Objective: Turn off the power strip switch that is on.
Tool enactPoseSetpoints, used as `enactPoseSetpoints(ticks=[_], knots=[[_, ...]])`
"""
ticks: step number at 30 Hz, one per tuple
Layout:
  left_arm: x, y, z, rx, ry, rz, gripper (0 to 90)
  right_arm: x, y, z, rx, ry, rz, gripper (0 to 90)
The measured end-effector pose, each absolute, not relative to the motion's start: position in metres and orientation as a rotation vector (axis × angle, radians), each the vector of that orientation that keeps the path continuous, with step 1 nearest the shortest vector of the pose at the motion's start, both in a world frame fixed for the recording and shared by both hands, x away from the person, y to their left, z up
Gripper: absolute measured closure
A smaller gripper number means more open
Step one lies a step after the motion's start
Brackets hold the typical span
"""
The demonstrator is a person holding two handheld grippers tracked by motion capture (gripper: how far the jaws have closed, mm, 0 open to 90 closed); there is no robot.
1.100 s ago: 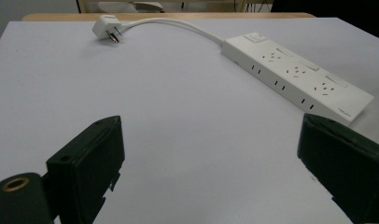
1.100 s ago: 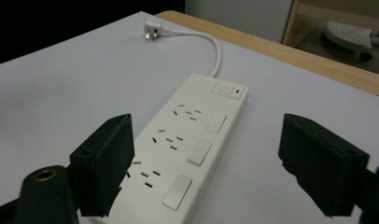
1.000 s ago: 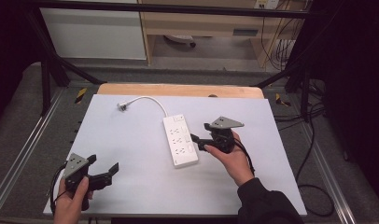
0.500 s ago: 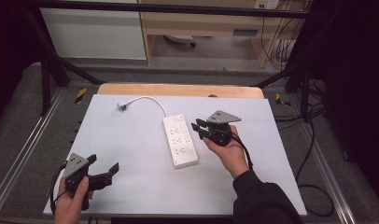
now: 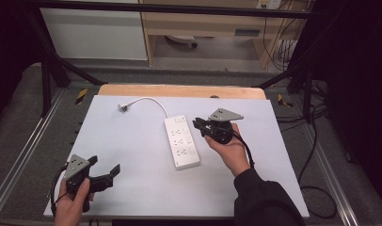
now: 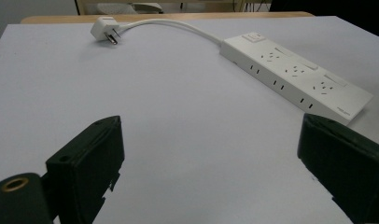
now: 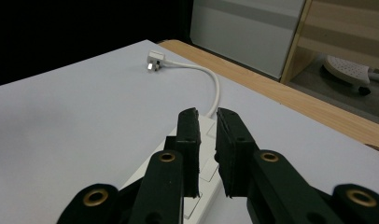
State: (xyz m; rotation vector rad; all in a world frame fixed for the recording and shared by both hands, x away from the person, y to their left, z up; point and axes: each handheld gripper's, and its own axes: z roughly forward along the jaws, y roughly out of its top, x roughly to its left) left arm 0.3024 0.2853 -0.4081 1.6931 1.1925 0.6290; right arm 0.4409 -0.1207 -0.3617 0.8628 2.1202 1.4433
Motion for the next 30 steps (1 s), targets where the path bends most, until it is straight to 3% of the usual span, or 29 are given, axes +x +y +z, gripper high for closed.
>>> enactPoseSetpoints(ticks=[30], knots=[[0.303, 0.284, -0.408, 1.707, 1.183, 0.636, 7.1, 0.465, -0.11, -0.372, 0.934, 2.123, 1.482, 87.4]])
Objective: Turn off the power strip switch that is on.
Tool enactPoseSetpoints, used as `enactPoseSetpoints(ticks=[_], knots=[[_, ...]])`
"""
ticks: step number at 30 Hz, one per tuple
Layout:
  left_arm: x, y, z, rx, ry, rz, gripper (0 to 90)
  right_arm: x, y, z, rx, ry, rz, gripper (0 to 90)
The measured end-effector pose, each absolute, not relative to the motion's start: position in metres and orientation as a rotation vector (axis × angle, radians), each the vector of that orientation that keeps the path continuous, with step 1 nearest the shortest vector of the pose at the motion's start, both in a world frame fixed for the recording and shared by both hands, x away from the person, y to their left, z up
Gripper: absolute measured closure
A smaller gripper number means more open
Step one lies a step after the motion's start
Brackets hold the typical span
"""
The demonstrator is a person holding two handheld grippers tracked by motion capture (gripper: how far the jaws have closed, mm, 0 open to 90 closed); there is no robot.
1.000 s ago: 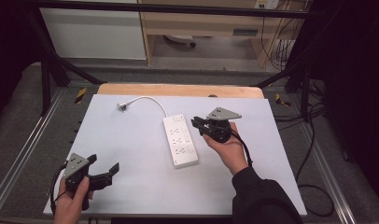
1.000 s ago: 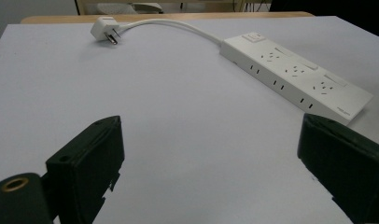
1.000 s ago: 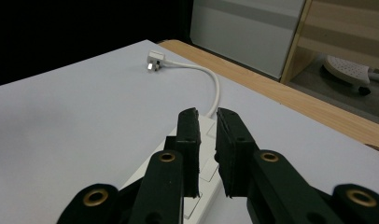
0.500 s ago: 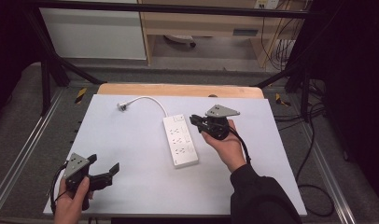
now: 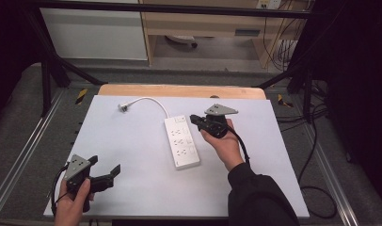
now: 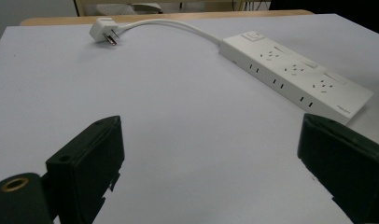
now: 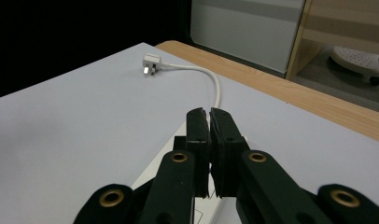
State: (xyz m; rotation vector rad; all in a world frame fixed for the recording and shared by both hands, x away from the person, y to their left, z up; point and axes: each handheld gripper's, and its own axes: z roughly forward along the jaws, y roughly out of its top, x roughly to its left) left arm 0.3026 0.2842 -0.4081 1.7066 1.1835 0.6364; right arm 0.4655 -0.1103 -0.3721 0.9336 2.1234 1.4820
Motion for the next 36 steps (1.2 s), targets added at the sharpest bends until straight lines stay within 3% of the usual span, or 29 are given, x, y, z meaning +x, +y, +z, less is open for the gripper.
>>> enactPoseSetpoints(ticks=[36], knots=[[0.303, 0.283, -0.408, 1.712, 1.177, 0.631, 7.2, 0.484, -0.094, -0.399, 1.032, 2.188, 1.434, 90.0]])
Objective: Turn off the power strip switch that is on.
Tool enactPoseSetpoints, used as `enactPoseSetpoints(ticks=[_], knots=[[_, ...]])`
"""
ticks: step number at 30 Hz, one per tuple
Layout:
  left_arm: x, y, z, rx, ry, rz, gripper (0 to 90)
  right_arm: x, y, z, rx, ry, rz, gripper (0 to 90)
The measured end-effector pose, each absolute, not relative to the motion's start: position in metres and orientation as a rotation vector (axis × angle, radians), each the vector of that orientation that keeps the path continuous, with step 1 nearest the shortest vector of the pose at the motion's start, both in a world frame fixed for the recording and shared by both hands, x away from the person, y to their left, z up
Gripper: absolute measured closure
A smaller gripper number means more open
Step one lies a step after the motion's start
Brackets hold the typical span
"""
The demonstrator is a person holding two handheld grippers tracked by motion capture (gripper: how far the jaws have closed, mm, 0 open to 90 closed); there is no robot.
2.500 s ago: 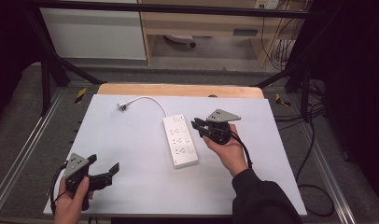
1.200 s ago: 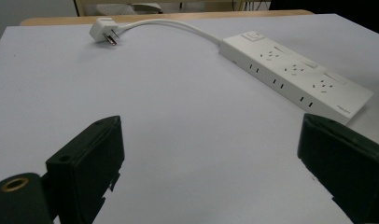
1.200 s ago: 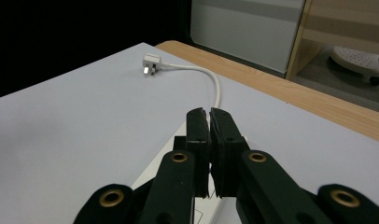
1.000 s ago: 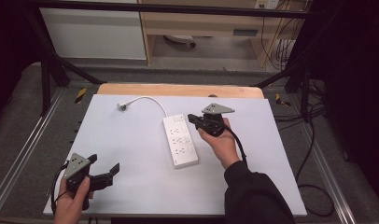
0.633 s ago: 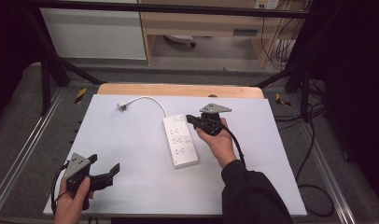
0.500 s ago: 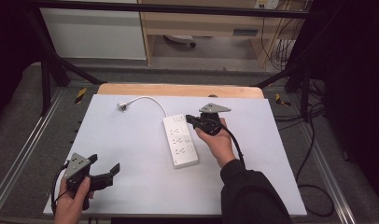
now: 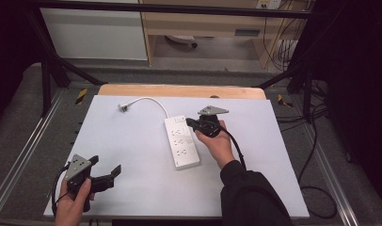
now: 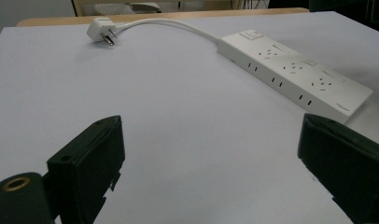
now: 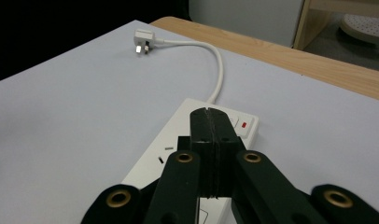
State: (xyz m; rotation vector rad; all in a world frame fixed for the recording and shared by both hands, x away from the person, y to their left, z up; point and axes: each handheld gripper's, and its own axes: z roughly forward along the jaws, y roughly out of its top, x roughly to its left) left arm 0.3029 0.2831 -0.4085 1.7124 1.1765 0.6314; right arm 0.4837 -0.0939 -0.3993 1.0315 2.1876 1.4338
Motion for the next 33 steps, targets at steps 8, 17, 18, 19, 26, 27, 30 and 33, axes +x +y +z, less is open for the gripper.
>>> enactPoseSetpoints(ticks=[8, 17, 18, 19, 26, 27, 30, 33], knots=[[0.303, 0.283, -0.409, 1.715, 1.175, 0.631, 7.3, 0.485, -0.089, -0.407, 1.028, 2.223, 1.399, 90.0], [0.303, 0.283, -0.409, 1.719, 1.172, 0.628, 7.3, 0.484, -0.086, -0.413, 1.012, 2.249, 1.372, 90.0], [0.303, 0.283, -0.409, 1.721, 1.17, 0.628, 7.3, 0.484, -0.086, -0.413, 1.012, 2.252, 1.37, 90.0], [0.303, 0.282, -0.409, 1.722, 1.17, 0.628, 7.3, 0.484, -0.086, -0.414, 1.015, 2.253, 1.369, 90.0], [0.303, 0.283, -0.409, 1.723, 1.17, 0.629, 7.2, 0.484, -0.085, -0.416, 1.02, 2.259, 1.363, 90.0], [0.303, 0.283, -0.409, 1.724, 1.169, 0.628, 7.3, 0.484, -0.085, -0.417, 1.015, 2.26, 1.363, 90.0], [0.303, 0.282, -0.409, 1.724, 1.169, 0.629, 7.3, 0.483, -0.084, -0.418, 1.019, 2.267, 1.356, 90.0], [0.303, 0.282, -0.409, 1.726, 1.169, 0.629, 7.3, 0.483, -0.083, -0.42, 1.017, 2.276, 1.343, 90.0]])
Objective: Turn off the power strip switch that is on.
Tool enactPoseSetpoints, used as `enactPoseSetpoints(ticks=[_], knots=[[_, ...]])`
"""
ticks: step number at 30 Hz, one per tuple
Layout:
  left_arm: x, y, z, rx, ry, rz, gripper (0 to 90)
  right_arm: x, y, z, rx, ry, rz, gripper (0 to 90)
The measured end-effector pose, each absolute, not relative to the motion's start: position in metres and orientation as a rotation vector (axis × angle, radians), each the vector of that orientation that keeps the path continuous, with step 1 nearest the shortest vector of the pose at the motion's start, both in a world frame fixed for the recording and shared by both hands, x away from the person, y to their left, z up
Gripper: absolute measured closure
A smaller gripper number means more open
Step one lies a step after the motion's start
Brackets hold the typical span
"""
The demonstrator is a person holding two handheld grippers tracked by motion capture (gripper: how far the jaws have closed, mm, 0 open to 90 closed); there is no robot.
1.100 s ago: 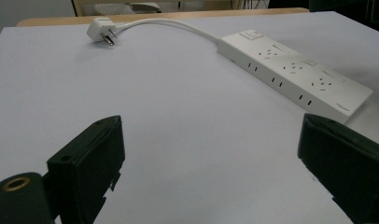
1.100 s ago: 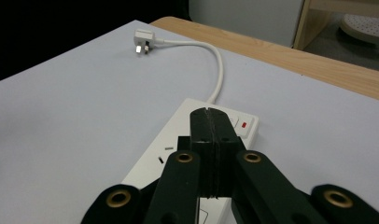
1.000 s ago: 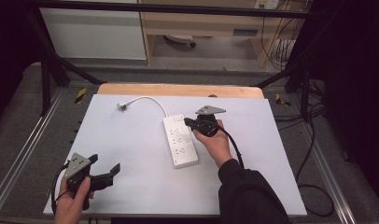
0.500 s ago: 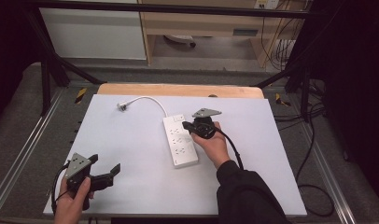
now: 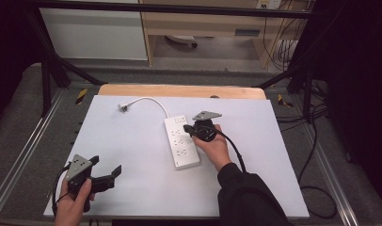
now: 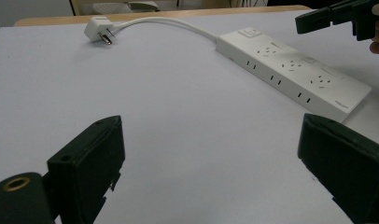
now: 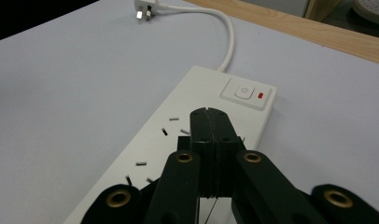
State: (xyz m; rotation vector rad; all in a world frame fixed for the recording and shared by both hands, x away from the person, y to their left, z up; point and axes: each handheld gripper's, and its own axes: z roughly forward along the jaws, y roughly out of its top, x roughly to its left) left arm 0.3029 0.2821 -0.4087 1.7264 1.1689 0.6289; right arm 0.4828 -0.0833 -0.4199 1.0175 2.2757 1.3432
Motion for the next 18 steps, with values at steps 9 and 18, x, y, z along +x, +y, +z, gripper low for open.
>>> enactPoseSetpoints(ticks=[9, 18], knots=[[0.303, 0.282, -0.409, 1.73, 1.168, 0.632, 7.3, 0.481, -0.087, -0.428, 1.044, 2.295, 1.307, 90.0], [0.303, 0.281, -0.409, 1.734, 1.167, 0.632, 7.3, 0.476, -0.09, -0.434, 1.053, 2.315, 1.295, 90.0]])
